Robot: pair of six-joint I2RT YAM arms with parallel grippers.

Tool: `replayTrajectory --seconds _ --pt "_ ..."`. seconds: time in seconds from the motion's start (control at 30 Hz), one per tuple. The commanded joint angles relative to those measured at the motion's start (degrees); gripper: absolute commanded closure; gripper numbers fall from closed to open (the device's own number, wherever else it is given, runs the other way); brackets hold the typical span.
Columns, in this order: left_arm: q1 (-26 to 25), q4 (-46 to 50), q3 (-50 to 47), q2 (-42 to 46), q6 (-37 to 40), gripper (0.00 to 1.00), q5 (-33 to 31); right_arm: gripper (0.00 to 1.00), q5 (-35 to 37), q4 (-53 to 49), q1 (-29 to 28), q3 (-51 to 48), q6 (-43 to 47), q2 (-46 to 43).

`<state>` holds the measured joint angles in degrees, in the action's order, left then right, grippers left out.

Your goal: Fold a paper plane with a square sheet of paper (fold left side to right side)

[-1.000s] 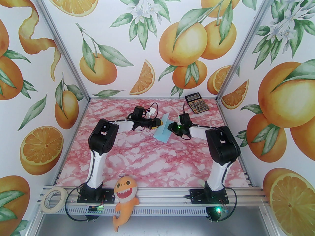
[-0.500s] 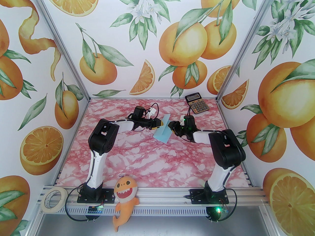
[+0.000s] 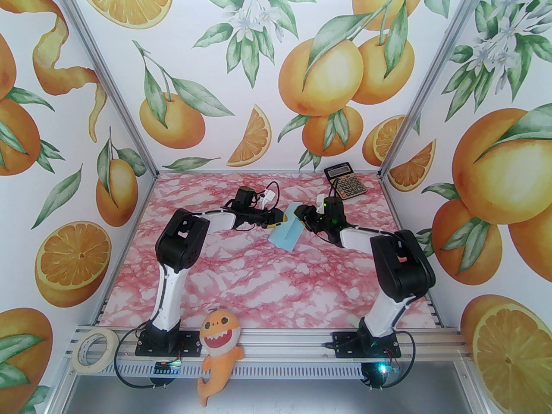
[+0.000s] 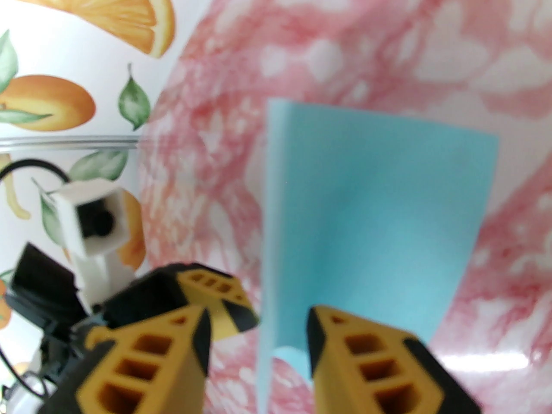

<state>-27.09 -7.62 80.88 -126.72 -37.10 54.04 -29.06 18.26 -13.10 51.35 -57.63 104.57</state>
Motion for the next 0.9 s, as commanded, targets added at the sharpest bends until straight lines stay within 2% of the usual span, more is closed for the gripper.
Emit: replayTrajectory --seconds 0.0,0.3,0.5,0.73,0.87 --pt "-0.31 0.21 1.92 0.94 1.32 0.32 1.07 0.65 -1.33 -1.99 -0.70 3.37 0.94 3.15" --pt "-0.34 0.99 1.82 1.57 1.63 0.32 0.85 0.99 -1.91 -2.34 -0.55 3.76 1.85 4.01" --pt "0.72 7.03 3.52 3.78 4.01 0.23 -3.04 1.00 -3.73 -3.10 0.77 2.40 3.28 3.34" --pt "0.57 25.11 11.43 2.72 12.69 0.28 -12.85 1.00 -5.58 -3.58 2.23 -0.14 5.04 2.29" --pt "-0.78 29.24 14.71 0.21 14.03 0.29 -13.66 1.00 -6.49 -3.98 3.11 -1.20 5.99 1.96"
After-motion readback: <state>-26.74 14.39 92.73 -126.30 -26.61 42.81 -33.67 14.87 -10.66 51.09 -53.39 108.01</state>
